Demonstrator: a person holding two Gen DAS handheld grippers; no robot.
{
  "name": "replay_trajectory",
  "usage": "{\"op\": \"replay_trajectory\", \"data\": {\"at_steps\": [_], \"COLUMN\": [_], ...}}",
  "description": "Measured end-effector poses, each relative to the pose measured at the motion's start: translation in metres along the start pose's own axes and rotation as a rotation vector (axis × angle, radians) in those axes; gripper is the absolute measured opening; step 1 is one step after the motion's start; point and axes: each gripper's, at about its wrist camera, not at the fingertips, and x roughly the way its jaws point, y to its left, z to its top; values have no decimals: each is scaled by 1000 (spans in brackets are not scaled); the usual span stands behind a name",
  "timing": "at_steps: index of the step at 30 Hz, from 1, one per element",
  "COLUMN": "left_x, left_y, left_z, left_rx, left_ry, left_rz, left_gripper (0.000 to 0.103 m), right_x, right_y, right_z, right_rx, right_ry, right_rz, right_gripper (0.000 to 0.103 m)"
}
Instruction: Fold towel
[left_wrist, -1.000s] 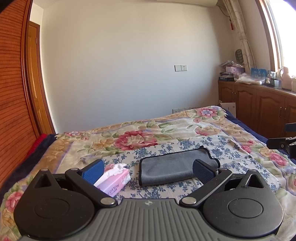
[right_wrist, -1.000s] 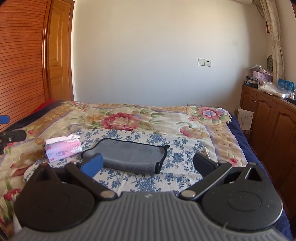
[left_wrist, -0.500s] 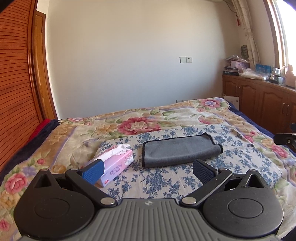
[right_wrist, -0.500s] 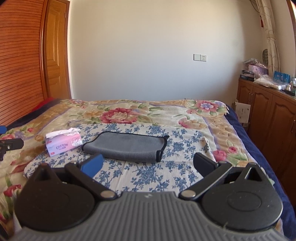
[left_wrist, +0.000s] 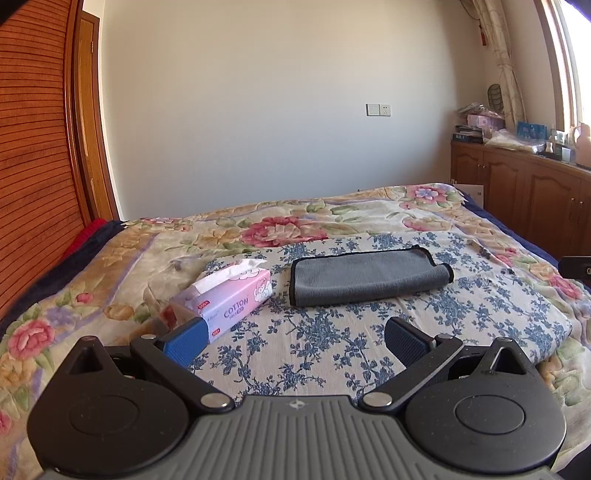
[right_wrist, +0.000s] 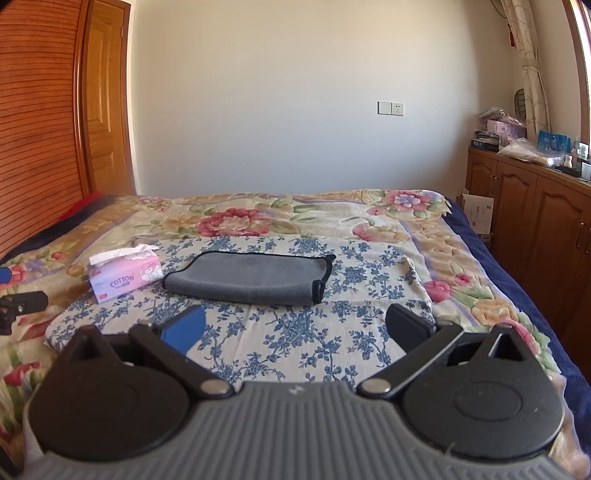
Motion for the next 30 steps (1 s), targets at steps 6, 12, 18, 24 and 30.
{"op": "replay_trajectory", "data": {"at_steps": [6, 12, 18, 24, 30], "left_x": [3, 5, 11, 11, 9], "left_y": [1, 3, 8, 10, 9], "left_z": [-10, -17, -20, -19, -19], "left_rx": [-2, -8, -34, -31, -21], "left_ry": [3, -22, -28, -54, -80], "left_rz": [1, 16, 26, 41, 42], "left_gripper": [103, 103, 103, 103, 103], "right_x": [1, 2, 0, -2, -2], "right_y": [0, -5, -5, -4, -4], "right_z": [-6, -9, -11, -11, -12], "right_rx": [0, 25, 24, 13, 9], "right_ry": [-1, -9, -23, -42, -65], "right_rz": [-14, -30, -41, -49, -61], "right_gripper": [103, 103, 103, 103, 103]}}
